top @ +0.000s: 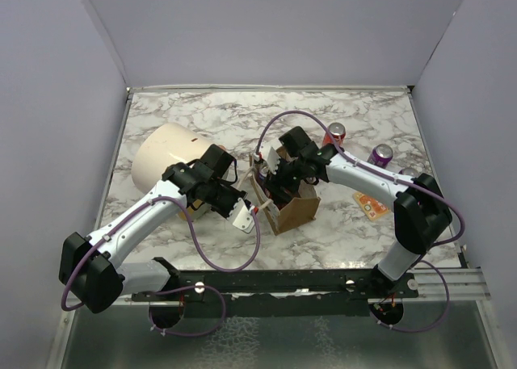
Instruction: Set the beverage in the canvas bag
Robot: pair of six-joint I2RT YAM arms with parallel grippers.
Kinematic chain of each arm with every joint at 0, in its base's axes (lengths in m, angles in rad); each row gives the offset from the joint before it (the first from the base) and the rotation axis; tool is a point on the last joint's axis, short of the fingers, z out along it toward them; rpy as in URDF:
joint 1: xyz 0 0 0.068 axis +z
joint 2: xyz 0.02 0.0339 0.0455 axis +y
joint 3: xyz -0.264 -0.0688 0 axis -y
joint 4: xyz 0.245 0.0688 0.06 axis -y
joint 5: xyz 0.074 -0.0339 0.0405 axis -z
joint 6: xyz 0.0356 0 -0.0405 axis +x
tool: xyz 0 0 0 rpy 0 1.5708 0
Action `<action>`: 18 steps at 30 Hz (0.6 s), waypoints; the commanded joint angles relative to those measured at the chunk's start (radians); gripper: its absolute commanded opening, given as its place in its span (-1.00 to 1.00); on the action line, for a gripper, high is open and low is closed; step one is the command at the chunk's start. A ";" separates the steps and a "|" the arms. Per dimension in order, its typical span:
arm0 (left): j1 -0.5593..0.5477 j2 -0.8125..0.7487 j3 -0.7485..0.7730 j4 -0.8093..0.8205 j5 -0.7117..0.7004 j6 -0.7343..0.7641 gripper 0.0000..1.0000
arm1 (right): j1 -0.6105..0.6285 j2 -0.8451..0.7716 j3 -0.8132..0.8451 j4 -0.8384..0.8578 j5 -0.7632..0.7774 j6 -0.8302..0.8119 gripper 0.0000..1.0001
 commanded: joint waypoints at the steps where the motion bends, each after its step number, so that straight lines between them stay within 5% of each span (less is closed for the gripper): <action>1: 0.006 -0.002 0.010 -0.023 0.036 0.014 -1.00 | 0.010 -0.016 -0.013 0.045 -0.028 0.009 -0.23; 18: 0.006 0.001 0.011 -0.023 0.033 0.015 -1.00 | 0.010 -0.053 -0.009 0.018 -0.037 -0.007 0.46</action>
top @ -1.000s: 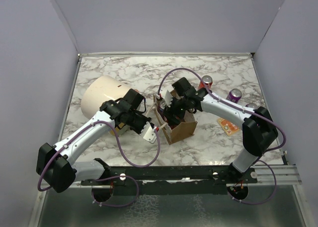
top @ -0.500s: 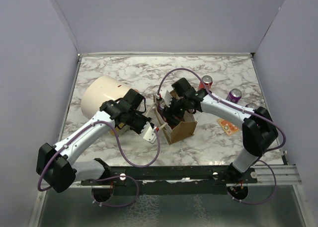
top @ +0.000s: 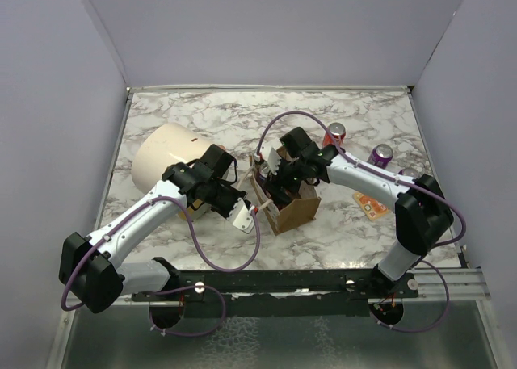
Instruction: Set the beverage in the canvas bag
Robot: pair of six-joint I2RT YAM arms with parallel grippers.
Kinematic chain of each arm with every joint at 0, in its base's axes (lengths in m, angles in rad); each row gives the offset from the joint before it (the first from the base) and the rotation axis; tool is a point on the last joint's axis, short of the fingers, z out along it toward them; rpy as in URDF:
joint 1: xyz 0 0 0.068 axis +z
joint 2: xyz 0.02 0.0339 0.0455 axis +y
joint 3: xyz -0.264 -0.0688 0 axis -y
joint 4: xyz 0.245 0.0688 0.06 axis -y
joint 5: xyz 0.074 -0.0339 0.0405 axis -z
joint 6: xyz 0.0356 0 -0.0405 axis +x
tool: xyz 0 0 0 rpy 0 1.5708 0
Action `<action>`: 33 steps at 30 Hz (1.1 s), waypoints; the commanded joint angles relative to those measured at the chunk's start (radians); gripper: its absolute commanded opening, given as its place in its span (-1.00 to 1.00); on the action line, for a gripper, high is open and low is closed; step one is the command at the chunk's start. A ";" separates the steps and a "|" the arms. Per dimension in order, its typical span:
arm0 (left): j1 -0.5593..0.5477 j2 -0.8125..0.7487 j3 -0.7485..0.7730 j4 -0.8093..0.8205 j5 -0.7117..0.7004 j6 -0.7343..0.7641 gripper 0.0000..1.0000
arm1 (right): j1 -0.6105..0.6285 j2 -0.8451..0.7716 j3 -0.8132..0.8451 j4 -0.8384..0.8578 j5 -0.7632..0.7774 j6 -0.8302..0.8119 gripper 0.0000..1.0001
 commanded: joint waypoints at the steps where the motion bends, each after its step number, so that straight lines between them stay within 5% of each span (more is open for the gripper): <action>1: 0.006 0.000 0.010 -0.023 0.033 0.012 -1.00 | 0.010 -0.042 0.003 0.015 -0.037 -0.007 0.48; 13: 0.006 -0.003 0.001 -0.018 0.027 0.013 -1.00 | 0.010 -0.074 0.023 -0.001 -0.017 -0.014 0.86; 33: 0.006 0.000 0.004 -0.022 0.029 0.012 -1.00 | 0.010 -0.157 0.185 -0.082 0.103 -0.044 0.87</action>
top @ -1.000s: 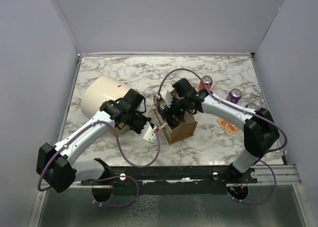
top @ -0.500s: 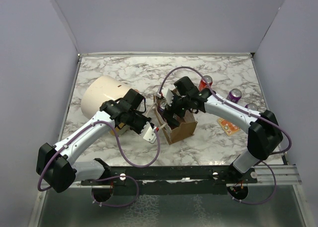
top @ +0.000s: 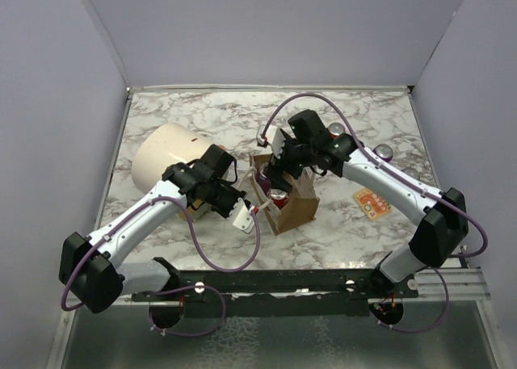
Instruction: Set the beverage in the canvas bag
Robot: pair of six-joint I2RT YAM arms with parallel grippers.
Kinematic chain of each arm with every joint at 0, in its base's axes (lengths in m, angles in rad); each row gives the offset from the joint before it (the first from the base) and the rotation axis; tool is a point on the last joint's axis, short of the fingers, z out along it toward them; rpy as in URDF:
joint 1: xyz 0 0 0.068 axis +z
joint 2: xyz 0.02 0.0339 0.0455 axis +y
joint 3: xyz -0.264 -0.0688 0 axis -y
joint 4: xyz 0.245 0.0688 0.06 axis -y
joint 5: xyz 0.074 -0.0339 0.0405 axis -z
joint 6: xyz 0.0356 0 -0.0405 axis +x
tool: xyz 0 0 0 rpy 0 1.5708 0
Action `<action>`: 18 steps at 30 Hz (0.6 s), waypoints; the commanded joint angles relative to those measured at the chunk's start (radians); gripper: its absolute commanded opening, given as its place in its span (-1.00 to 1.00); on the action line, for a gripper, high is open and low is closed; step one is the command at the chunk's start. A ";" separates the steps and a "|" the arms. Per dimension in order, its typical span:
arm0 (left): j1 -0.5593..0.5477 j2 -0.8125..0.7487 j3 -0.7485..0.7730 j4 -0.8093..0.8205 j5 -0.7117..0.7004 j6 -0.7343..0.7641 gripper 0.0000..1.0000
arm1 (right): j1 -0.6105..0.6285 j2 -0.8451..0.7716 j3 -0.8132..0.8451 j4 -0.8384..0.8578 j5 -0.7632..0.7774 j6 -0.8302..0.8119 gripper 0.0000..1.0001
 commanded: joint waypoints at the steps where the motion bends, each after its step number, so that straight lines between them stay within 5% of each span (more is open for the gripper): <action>1: 0.006 0.001 0.004 -0.022 0.029 0.013 -1.00 | 0.009 -0.053 0.080 -0.039 0.067 -0.022 0.87; 11: 0.006 0.027 0.024 -0.032 0.027 0.010 -1.00 | -0.072 -0.101 0.263 -0.131 -0.002 -0.007 0.86; 18: 0.006 0.047 0.032 -0.035 0.027 0.007 -1.00 | -0.250 -0.210 0.250 -0.098 -0.060 0.041 0.86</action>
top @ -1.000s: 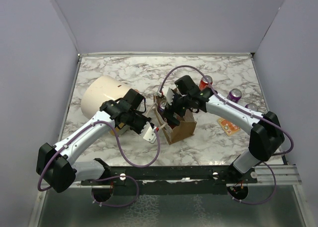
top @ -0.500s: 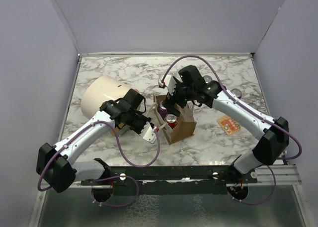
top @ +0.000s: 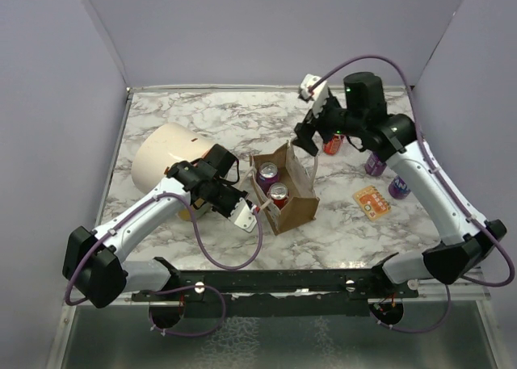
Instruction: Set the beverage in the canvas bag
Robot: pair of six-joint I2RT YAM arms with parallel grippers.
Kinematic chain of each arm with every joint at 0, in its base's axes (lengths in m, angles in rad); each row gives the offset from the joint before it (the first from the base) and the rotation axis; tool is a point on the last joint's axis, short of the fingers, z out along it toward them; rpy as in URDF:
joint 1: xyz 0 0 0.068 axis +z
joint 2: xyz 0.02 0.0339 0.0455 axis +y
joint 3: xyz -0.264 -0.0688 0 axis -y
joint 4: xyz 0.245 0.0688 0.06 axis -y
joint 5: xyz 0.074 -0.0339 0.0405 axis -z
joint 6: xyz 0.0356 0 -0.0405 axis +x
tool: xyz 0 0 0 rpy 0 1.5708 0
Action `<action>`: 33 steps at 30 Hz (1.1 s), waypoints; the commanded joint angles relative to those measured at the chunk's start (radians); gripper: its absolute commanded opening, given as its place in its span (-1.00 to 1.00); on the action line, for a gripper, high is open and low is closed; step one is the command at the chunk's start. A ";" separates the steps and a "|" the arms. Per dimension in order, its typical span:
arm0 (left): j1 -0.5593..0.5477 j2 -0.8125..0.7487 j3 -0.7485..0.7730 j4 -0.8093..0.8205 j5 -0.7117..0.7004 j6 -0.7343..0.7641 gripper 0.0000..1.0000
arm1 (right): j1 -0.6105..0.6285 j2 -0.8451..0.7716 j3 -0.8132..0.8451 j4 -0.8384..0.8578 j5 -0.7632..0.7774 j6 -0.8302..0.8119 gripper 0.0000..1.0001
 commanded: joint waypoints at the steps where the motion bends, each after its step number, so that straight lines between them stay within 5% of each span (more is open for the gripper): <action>1: 0.006 0.015 0.032 -0.029 0.028 0.007 -1.00 | -0.122 -0.104 -0.030 0.018 -0.052 0.046 0.86; 14: 0.006 0.011 0.029 -0.030 0.036 0.005 -1.00 | -0.529 -0.275 -0.331 0.207 0.103 0.139 0.91; 22: 0.006 0.002 0.019 -0.024 0.035 0.005 -1.00 | -0.567 -0.209 -0.377 0.230 0.300 0.106 0.99; 33: 0.006 -0.001 0.020 -0.027 0.034 0.008 -1.00 | -0.696 -0.046 -0.459 0.309 0.184 0.073 0.99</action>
